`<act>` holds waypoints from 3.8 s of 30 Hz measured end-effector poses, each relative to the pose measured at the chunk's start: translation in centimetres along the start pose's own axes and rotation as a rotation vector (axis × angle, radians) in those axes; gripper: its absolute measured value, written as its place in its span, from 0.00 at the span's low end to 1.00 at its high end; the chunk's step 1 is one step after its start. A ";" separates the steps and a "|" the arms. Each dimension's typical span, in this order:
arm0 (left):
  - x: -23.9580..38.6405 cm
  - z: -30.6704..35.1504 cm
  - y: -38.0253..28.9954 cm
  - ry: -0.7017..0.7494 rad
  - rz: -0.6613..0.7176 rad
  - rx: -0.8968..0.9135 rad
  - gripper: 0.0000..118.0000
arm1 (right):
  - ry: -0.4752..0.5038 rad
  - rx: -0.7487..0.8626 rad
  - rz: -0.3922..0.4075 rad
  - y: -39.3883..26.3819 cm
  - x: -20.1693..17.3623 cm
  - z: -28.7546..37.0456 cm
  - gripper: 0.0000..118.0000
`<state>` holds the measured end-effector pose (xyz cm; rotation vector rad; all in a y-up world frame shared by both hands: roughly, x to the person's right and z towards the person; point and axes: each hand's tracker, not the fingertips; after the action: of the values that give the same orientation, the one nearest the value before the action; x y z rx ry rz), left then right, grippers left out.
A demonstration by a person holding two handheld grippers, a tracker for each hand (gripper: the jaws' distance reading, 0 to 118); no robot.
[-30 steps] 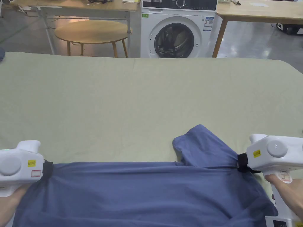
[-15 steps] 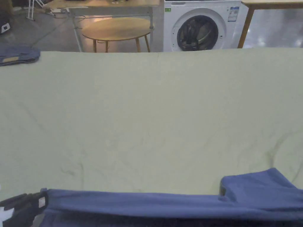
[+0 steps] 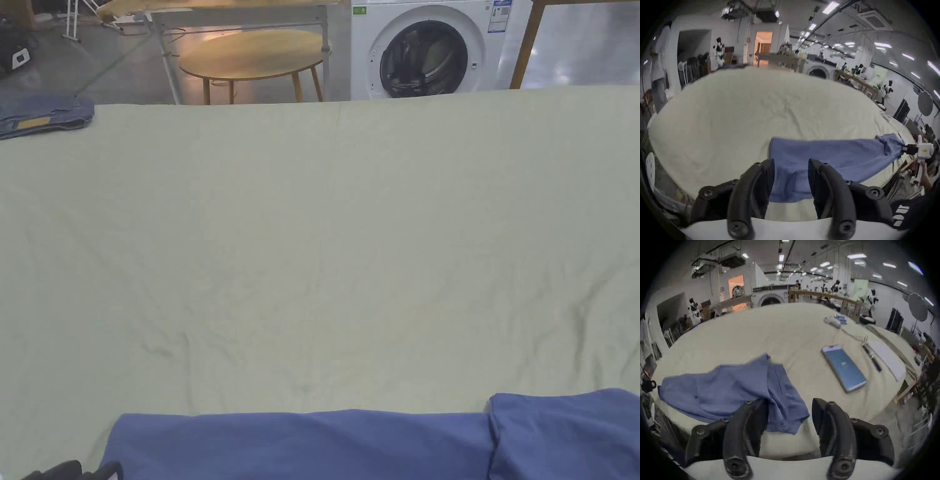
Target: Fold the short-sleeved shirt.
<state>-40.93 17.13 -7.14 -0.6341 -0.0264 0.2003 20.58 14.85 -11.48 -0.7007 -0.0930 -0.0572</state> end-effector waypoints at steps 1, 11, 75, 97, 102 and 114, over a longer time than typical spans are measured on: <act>0.7 0.9 0.8 -0.009 0.000 0.034 0.34 | 0.032 0.028 -0.002 0.9 -0.4 0.7 0.50; 6.1 2.6 5.0 -0.110 -0.031 0.195 0.00 | 0.297 0.167 0.004 4.9 -8.1 2.4 0.00; 12.3 -11.6 2.9 -0.657 0.235 -0.232 0.09 | 0.366 -0.026 -0.141 -0.7 -4.9 1.8 0.00; -1.3 -9.0 0.6 -0.410 0.464 -0.206 0.60 | 0.418 -0.060 -0.197 -1.1 -5.9 0.7 0.00; -3.5 -11.1 -3.1 -0.433 0.636 -0.234 0.58 | 0.423 -0.077 -0.223 -1.3 -6.3 0.2 0.00; -2.1 -7.2 -0.3 -0.471 0.636 -0.072 0.06 | 0.431 -0.058 -0.198 0.0 -6.4 0.8 0.00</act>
<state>-42.30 12.23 -12.68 -0.6402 -0.2882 0.9645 14.17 15.49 -11.57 -0.7216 0.2544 -0.3997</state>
